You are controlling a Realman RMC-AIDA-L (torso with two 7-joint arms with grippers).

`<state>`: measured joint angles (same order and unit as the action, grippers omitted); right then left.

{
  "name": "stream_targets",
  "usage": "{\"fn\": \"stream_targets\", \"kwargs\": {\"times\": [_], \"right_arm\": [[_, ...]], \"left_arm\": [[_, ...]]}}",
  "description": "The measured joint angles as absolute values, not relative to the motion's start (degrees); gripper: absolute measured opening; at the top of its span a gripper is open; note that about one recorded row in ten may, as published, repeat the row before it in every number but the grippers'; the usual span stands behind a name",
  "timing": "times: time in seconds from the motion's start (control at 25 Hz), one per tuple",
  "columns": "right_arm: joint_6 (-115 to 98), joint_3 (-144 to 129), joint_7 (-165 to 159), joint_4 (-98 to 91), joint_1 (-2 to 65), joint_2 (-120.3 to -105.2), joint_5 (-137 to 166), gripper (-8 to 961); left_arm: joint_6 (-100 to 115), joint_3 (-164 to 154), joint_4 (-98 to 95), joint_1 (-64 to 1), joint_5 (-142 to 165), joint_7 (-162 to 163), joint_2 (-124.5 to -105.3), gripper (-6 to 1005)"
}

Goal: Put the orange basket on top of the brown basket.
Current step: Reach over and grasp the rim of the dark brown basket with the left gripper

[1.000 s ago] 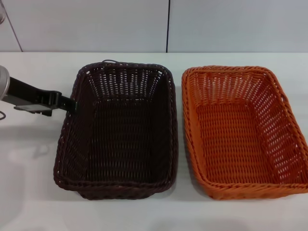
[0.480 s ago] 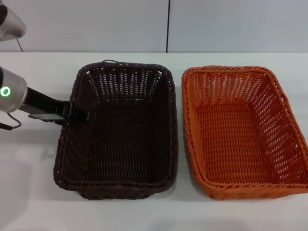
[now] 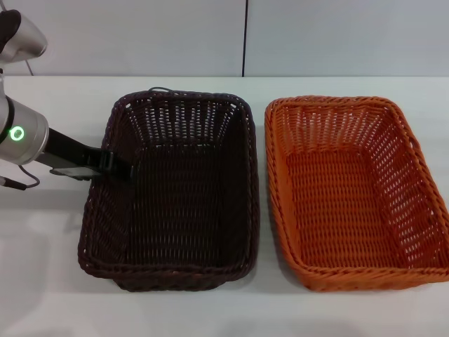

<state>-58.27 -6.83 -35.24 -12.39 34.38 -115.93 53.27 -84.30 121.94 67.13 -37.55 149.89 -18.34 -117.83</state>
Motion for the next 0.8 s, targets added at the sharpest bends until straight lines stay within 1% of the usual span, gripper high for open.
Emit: {"fn": "stream_targets", "kwargs": {"times": [0.08,0.32,0.4,0.8], "right_arm": [[-58.27,-6.79,-35.24,-12.39,34.29,-115.86,53.21,681],[-58.27,-6.44,-35.24,-12.30,34.08,-115.72,53.07,681],[-58.27,-6.35,-35.24,-12.26,34.06,-115.71,53.05,681],[-58.30,-6.15,-35.24,-12.35,34.01,-115.66,52.99,681]], "left_arm": [[-84.27,121.80,67.12,-37.64,149.86,-18.35,-117.83,756],[-84.39,122.08,66.86,-38.10,149.84,-18.14,-117.84,538],[-84.69,122.10,66.92,-38.11,149.82,-18.01,-117.84,301],[-85.55,122.19,67.62,-38.23,149.76,-18.11,-117.57,224]]}}
